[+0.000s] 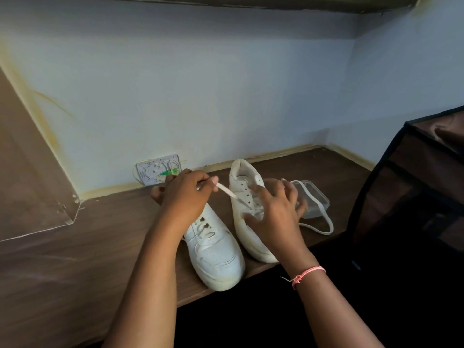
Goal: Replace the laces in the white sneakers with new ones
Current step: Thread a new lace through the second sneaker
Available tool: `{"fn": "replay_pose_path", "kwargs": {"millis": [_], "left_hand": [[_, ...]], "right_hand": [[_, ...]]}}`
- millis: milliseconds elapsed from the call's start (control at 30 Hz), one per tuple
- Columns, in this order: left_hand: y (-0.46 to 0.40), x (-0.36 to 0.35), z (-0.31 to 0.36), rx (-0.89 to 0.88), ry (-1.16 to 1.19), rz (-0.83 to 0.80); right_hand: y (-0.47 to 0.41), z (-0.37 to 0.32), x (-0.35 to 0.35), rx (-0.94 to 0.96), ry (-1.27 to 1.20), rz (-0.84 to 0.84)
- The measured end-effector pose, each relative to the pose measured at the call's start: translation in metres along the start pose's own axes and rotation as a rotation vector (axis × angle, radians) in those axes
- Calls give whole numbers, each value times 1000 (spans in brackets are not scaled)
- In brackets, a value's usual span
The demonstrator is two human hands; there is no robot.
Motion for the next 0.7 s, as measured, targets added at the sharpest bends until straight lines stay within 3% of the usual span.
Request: {"fn": "replay_pose_path", "kwargs": {"millis": [67,133,333,433,500,600,700], "left_hand": [[7,6,10,-57,174,-48],[9,8,5,-43,311,-105],[12,3,-21,-16,404,-222],[16,18,-30,-25,481,-183],[14,38,-61,43,531,-64],[16,67,-103,108,522,145],[14,56,-78,12,463,54]], "right_hand": [[5,-21,20,53,-149,204],[7,-40,26,84,-198,264],[-3,-79,-4,219,-287,66],[-10,-67,-2,121,-342,100],[-16,-43,3,-1,-286,108],[-20,-23,-1,-98,-47,-137],[-13,-51,-8,11,-205,-392]]}}
Point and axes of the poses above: each hand's wrist, its own y-axis away from the middle knuckle, its own x-axis out of the back of the hand, z = x × y, the point moved 9 cm from there along -y, towards the middle knuckle, and after that the axes turned 9 degrees about -z, right-handed, at the moved point
